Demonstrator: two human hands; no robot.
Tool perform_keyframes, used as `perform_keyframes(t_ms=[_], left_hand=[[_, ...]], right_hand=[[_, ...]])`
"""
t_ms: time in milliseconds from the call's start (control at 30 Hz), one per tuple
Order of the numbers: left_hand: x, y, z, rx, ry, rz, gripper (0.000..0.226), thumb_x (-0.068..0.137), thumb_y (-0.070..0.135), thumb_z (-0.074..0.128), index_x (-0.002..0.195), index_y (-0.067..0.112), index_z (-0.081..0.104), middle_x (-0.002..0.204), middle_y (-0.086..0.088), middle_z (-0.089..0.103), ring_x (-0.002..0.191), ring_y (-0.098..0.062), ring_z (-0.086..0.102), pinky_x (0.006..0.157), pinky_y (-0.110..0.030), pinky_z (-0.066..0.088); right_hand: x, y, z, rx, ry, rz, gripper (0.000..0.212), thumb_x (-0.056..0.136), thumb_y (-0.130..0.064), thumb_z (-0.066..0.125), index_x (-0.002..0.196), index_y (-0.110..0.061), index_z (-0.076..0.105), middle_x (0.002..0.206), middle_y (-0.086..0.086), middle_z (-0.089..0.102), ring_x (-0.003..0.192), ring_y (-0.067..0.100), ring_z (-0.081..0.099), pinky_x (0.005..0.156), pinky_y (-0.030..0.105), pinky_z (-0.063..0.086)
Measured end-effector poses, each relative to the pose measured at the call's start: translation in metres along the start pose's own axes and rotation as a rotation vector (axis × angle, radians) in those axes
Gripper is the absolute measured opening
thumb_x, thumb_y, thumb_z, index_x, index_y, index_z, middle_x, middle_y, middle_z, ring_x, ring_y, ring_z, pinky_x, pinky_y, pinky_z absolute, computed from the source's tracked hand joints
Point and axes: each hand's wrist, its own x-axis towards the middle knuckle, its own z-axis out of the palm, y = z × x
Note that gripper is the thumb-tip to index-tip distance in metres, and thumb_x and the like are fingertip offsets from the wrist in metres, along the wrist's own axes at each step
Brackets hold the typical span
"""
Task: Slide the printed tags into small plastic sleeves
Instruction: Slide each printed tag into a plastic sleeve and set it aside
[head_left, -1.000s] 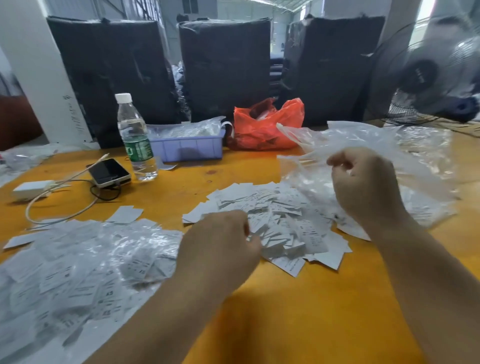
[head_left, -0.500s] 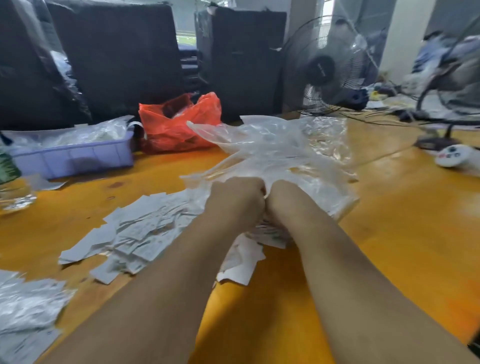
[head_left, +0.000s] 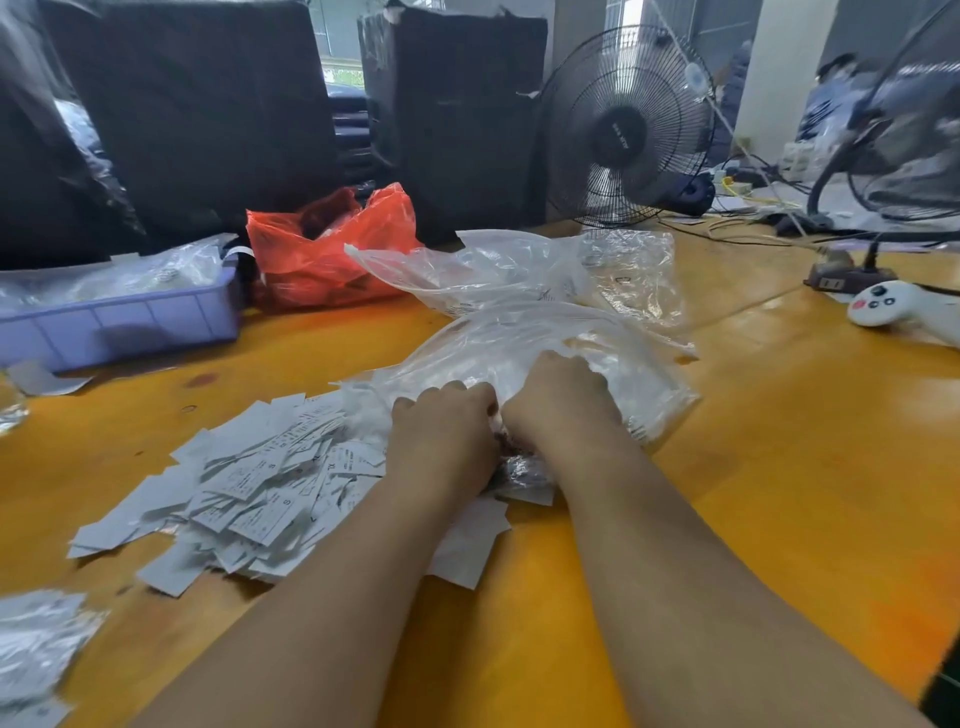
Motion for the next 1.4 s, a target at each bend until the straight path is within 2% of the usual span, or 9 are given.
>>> perform_keyframes(t_ms=[100,333,500,733,900,1000,1100,1200,1400], left_hand=[[-0.002,-0.001,0.001,-0.007,0.031,0.009,0.026,0.089,0.018,0.049,0.113,0.026,0.056,0.108,-0.002,0.059,0.099,-0.027,0.052,0.084,-0.041,0.034],[-0.004,-0.001,-0.004,-0.04,-0.03,-0.01,0.03,0.09,0.015,0.043,0.113,0.025,0.058,0.113,-0.002,0.058,0.105,-0.027,0.051,0.091,-0.041,0.035],[-0.004,0.001,-0.007,-0.06,-0.038,-0.026,0.027,0.091,0.015,0.041,0.11,0.023,0.058,0.109,-0.003,0.058,0.103,-0.028,0.05,0.091,-0.041,0.035],[-0.007,-0.002,-0.017,-0.222,0.043,-0.054,0.027,0.094,0.018,0.042,0.11,0.023,0.063,0.111,-0.001,0.058,0.105,-0.025,0.05,0.093,-0.042,0.039],[-0.022,-0.01,-0.039,-0.201,0.205,0.055,0.026,0.096,0.016,0.044,0.111,0.019,0.066,0.108,-0.002,0.062,0.104,-0.025,0.052,0.089,-0.042,0.042],[-0.041,-0.027,-0.06,-0.214,0.279,0.048,0.02,0.094,0.017,0.052,0.107,0.019,0.066,0.104,0.0,0.062,0.098,-0.024,0.055,0.086,-0.044,0.044],[-0.067,-0.053,-0.086,-0.303,0.329,-0.006,0.022,0.087,0.025,0.063,0.109,0.023,0.062,0.098,0.006,0.059,0.091,-0.018,0.057,0.082,-0.037,0.047],[-0.1,-0.077,-0.112,-0.481,0.174,-0.14,0.044,0.08,0.047,0.071,0.119,0.036,0.053,0.103,0.016,0.057,0.09,-0.001,0.057,0.071,-0.019,0.045],[-0.149,-0.098,-0.135,-1.072,-0.062,-0.352,0.035,0.074,0.054,0.067,0.103,0.034,0.068,0.094,0.012,0.072,0.083,-0.005,0.066,0.076,-0.028,0.05]], right_hand=[[0.001,0.0,0.004,-0.13,-0.005,0.007,0.071,0.073,-0.039,0.069,0.133,-0.014,0.042,0.137,0.013,0.032,0.123,0.034,0.031,0.094,0.039,0.035],[0.0,-0.002,0.0,-0.024,0.031,-0.024,0.029,0.076,-0.02,0.062,0.104,-0.016,0.056,0.111,0.008,0.06,0.106,0.031,0.052,0.079,0.039,0.035],[-0.002,-0.007,-0.004,0.008,0.088,-0.05,0.026,0.078,-0.017,0.055,0.102,-0.017,0.064,0.107,0.007,0.06,0.094,0.029,0.047,0.081,0.039,0.032],[-0.005,-0.011,-0.005,-0.047,0.159,-0.098,0.026,0.088,-0.024,0.051,0.11,-0.021,0.065,0.124,0.005,0.053,0.12,0.031,0.038,0.088,0.043,0.035],[-0.017,-0.018,-0.011,0.152,0.149,-0.286,0.016,0.092,-0.028,0.059,0.094,-0.019,0.072,0.094,0.002,0.067,0.094,0.024,0.058,0.086,0.042,0.051],[-0.034,-0.026,-0.019,0.271,0.113,-0.497,0.022,0.09,-0.027,0.065,0.078,-0.009,0.071,0.072,0.005,0.065,0.065,0.012,0.06,0.06,0.022,0.049],[-0.057,-0.036,-0.031,0.521,-0.049,-0.666,0.03,0.086,-0.028,0.07,0.072,-0.002,0.07,0.06,0.013,0.06,0.046,0.006,0.048,0.045,0.015,0.038],[-0.077,-0.044,-0.032,0.699,-0.325,-0.733,0.03,0.085,-0.034,0.071,0.067,-0.01,0.07,0.064,0.011,0.065,0.06,0.02,0.053,0.058,0.03,0.044],[-0.104,-0.056,-0.024,0.977,-0.896,-0.715,0.023,0.082,-0.022,0.072,0.077,-0.002,0.063,0.071,0.009,0.061,0.064,0.017,0.055,0.061,0.027,0.046]])
